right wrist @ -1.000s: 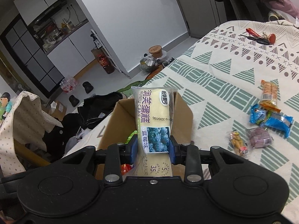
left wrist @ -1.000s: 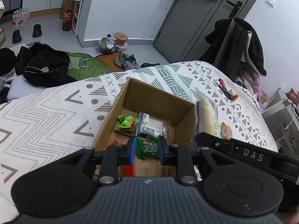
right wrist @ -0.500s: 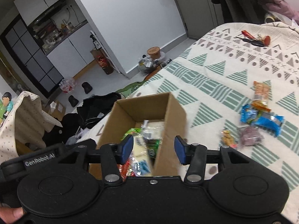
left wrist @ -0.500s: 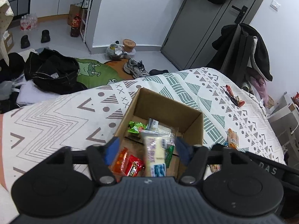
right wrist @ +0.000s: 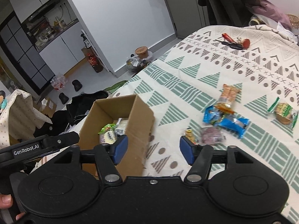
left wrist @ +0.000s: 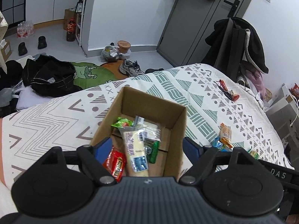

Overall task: Organize snacks
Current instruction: 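Withdraw both open grippers from the box toward the remaining snacks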

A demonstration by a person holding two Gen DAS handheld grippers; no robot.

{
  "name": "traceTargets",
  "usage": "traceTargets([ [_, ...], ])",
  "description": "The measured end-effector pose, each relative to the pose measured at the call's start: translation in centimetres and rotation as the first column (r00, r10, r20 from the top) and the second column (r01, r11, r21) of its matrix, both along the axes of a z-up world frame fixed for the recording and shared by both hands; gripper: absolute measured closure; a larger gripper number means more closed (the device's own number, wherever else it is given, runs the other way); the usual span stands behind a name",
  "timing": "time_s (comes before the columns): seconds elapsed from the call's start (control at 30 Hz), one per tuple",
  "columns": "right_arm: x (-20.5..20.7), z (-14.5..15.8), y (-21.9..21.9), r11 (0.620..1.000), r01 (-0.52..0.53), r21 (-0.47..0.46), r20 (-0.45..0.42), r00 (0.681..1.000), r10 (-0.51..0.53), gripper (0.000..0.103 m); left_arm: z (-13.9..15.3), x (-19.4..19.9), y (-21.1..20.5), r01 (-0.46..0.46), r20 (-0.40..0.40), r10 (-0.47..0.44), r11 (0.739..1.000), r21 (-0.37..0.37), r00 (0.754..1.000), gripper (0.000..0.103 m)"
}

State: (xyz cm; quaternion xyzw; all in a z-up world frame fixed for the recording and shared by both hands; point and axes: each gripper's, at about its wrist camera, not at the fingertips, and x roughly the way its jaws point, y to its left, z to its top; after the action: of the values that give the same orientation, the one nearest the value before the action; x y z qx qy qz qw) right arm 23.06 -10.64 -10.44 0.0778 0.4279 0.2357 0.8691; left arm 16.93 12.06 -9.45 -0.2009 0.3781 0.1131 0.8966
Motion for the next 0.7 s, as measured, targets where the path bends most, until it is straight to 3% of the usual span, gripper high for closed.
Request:
traceTargets([
  [0.27,-0.1,0.0,-4.2,0.999,0.002,-0.04,0.013,1.0,-0.001,0.021,0.6,0.8,-3.2,0.038,0.006,-0.038,0.999,0.013,0.999,0.015],
  [0.7,1.0,-0.6,-11.6,0.995,0.095,-0.042,0.013,0.995,-0.094,0.02,0.5,2.5,-8.8,0.116,0.002,-0.116,0.993,0.02,0.993,0.015],
])
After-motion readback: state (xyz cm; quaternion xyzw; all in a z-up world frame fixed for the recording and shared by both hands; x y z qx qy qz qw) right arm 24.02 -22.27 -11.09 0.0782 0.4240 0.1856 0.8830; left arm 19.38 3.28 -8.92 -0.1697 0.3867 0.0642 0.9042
